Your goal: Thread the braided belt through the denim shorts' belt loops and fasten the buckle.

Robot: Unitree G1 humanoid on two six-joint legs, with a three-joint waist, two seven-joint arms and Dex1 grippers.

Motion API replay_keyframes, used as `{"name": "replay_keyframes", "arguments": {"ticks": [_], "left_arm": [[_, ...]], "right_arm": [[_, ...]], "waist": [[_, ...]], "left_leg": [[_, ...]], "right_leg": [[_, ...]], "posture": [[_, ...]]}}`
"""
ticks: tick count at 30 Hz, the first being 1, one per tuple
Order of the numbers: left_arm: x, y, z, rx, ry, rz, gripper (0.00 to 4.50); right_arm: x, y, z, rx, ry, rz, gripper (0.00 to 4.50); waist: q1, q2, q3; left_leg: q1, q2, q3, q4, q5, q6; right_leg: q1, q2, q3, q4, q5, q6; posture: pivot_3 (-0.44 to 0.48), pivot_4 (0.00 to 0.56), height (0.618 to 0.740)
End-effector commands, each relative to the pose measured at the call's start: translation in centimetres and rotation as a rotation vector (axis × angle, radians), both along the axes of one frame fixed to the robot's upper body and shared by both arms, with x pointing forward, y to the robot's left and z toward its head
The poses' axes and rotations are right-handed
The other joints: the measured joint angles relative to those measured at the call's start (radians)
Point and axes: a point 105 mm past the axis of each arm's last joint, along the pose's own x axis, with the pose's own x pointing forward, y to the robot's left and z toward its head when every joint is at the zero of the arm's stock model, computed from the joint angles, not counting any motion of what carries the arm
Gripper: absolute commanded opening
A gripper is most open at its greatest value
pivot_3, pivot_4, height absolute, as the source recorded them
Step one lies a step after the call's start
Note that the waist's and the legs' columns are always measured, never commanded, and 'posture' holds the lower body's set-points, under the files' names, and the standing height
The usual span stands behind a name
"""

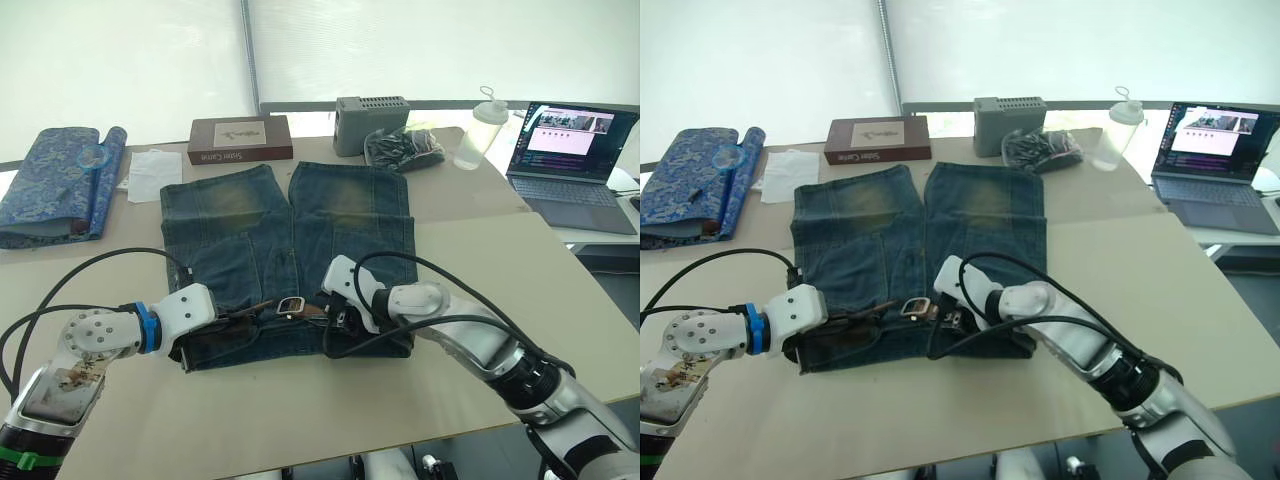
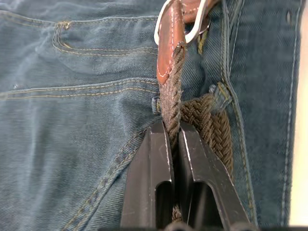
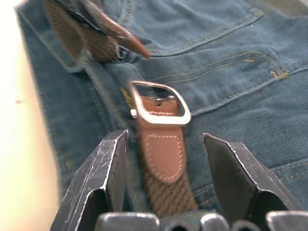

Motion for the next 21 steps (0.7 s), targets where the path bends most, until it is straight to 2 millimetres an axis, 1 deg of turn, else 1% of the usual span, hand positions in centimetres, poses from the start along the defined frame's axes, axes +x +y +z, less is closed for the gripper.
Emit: {"name": "replay_keyframes", "arguments": {"ticks": [1,7,10,13,17,21], "left_arm": [[0.4,0.3,-0.2,0.030,-0.046,0.013,0.00],[0.7,0.0,-0.7,0.021,-0.062,0.018,0.00],[0.7,0.0,-1.2,0.031,-0.063,0.017,0.00],[0.7,-0.1,-1.5,0.034,-0.062,0.015,0.00],[0.7,-0.3,-1.7,0.034,-0.064,0.010,0.00],[0.8,-0.5,-1.8,0.036,-0.068,0.009,0.00]], "right_arm": [[0.9,0.1,0.7,-0.039,-0.089,-0.005,2.76],[1.3,0.1,0.1,-0.115,-0.132,0.011,2.76],[1.1,0.0,-0.2,-0.143,-0.140,0.029,2.76],[0.5,0.4,-0.2,-0.120,-0.107,0.044,2.76],[1.4,-0.1,-0.7,-0.166,-0.124,-0.012,2.76],[1.9,-0.4,-1.2,-0.165,-0.088,-0.062,1.66]], "waist": [[0.001,0.000,0.000],[0.001,0.000,0.000],[0.001,0.000,0.000],[0.001,0.000,0.000],[0.001,0.000,0.000],[0.001,0.000,0.000]], "left_leg": [[0.000,0.000,0.000,0.000,0.000,0.000],[0.002,0.001,0.000,0.000,0.001,-0.001],[0.002,0.001,0.000,0.001,0.001,-0.001],[0.002,0.001,0.000,0.003,0.001,-0.001],[0.002,0.001,0.000,0.003,0.001,-0.001],[0.002,0.001,0.000,0.003,0.001,-0.001]], "right_leg": [[0.000,0.000,0.000,0.000,0.000,0.000],[0.001,0.001,-0.001,0.001,0.001,-0.001],[0.001,0.001,-0.001,0.001,0.001,-0.001],[0.002,0.001,-0.001,0.002,0.001,-0.001],[0.002,0.001,-0.001,0.002,0.001,-0.001],[0.002,0.001,-0.001,0.002,0.001,-0.001]], "posture": [[0.000,0.150,0.740],[0.000,0.150,0.740],[0.000,0.150,0.740],[0.000,0.150,0.740],[0.000,0.150,0.740],[0.000,0.150,0.740]]}}
